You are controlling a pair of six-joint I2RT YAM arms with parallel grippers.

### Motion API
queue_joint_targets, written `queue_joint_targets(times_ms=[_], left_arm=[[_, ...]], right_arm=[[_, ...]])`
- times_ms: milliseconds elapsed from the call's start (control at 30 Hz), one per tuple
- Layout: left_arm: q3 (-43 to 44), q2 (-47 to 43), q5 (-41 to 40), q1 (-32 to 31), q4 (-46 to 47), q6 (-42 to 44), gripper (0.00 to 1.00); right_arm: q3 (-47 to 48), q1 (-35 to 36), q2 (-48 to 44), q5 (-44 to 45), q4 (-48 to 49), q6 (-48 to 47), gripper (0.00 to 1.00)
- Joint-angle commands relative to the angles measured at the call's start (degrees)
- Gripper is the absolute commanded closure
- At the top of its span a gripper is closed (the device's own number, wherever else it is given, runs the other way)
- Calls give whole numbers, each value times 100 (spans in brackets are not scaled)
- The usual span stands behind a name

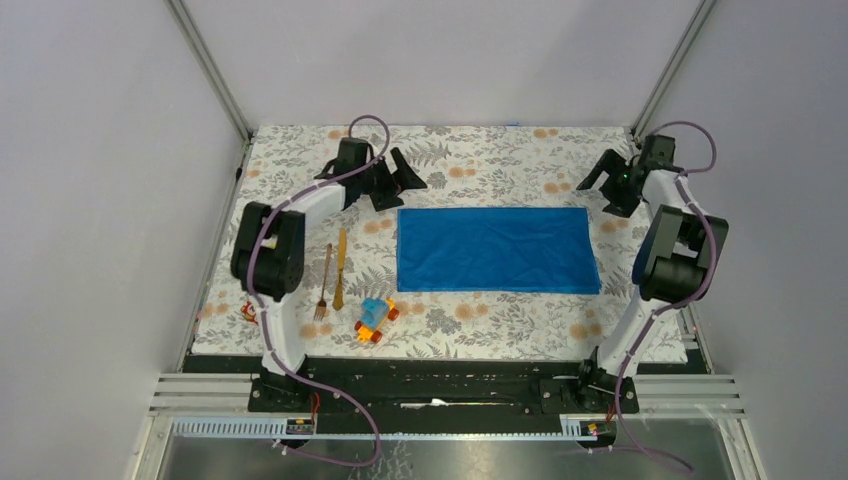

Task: Fold the napkin into a case and place the utensils inside
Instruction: Pick up the rectangle-folded napkin from the center of the board.

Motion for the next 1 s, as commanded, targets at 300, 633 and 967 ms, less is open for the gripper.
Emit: queue_joint_targets(times_ms=[300, 633, 967], left_arm=[[-366, -2005, -28, -702, -74, 613, 3], [-278, -2034, 98, -758, -127, 709, 3], [-309, -1953, 206, -739, -46, 641, 4]], right_arm=[[915, 637, -75, 1658, -3508, -1699, 1], [1460, 724, 817, 1760, -4040, -2121, 8], [1225, 1109, 1135, 2125, -3586, -2001, 15]])
